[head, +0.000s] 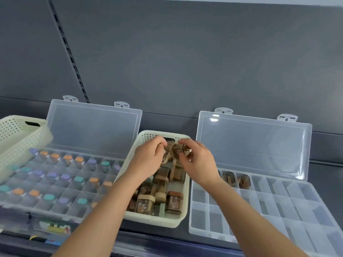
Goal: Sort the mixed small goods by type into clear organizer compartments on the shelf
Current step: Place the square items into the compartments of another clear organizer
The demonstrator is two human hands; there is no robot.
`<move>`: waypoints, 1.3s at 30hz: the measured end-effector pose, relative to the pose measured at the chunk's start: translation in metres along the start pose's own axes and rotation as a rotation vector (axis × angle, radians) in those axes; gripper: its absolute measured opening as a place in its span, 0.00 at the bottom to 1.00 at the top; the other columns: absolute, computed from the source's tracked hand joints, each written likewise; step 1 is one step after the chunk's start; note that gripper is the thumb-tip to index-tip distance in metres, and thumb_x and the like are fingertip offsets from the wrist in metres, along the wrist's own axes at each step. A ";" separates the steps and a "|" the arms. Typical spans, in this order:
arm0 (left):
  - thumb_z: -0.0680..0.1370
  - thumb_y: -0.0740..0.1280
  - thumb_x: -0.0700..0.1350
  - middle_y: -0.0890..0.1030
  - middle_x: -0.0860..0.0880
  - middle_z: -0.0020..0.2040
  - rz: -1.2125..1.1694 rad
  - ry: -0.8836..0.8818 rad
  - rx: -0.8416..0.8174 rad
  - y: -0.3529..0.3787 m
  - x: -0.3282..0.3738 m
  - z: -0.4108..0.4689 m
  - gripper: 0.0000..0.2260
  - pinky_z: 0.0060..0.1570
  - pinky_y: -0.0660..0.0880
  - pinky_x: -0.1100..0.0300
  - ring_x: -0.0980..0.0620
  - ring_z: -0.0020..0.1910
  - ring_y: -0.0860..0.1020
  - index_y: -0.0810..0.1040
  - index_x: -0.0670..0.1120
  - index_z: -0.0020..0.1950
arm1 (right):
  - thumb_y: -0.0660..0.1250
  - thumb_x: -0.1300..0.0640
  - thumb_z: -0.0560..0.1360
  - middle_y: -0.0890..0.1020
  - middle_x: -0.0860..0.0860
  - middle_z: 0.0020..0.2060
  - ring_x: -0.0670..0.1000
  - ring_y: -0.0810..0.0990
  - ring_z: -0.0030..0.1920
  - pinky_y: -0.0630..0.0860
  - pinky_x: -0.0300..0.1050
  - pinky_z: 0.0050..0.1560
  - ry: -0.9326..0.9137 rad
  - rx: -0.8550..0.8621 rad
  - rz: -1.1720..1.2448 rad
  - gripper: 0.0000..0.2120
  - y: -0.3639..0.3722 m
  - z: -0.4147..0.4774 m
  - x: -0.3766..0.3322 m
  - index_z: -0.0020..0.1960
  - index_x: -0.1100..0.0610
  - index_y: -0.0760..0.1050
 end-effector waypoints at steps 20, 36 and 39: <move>0.74 0.70 0.50 0.71 0.59 0.56 -0.002 0.202 -0.253 0.169 0.171 -0.009 0.19 0.52 0.67 0.61 0.57 0.56 0.72 0.70 0.55 0.62 | 0.73 0.55 0.70 0.76 0.49 0.55 0.51 0.79 0.44 0.77 0.45 0.44 0.244 0.056 -0.207 0.22 -0.184 -0.075 0.147 0.62 0.52 0.72; 0.74 0.66 0.46 0.73 0.49 0.54 0.481 0.244 -0.353 0.238 0.180 -0.010 0.17 0.48 0.70 0.56 0.48 0.56 0.72 0.76 0.48 0.63 | 0.71 0.52 0.70 0.76 0.51 0.48 0.56 0.77 0.45 0.79 0.50 0.44 0.279 -0.313 -0.450 0.15 -0.166 -0.079 0.195 0.54 0.53 0.76; 0.75 0.66 0.48 0.73 0.48 0.56 0.521 0.238 -0.407 0.243 0.177 -0.007 0.17 0.54 0.70 0.54 0.47 0.59 0.71 0.75 0.47 0.63 | 0.72 0.50 0.69 0.76 0.52 0.49 0.55 0.78 0.46 0.79 0.51 0.46 0.292 -0.366 -0.472 0.16 -0.160 -0.076 0.201 0.55 0.54 0.77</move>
Point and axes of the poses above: each hand's wrist, its own z-axis towards the middle knuckle, its own y-axis out of the palm, x = y × z, the point moved 9 cm from there along z, towards the middle knuckle
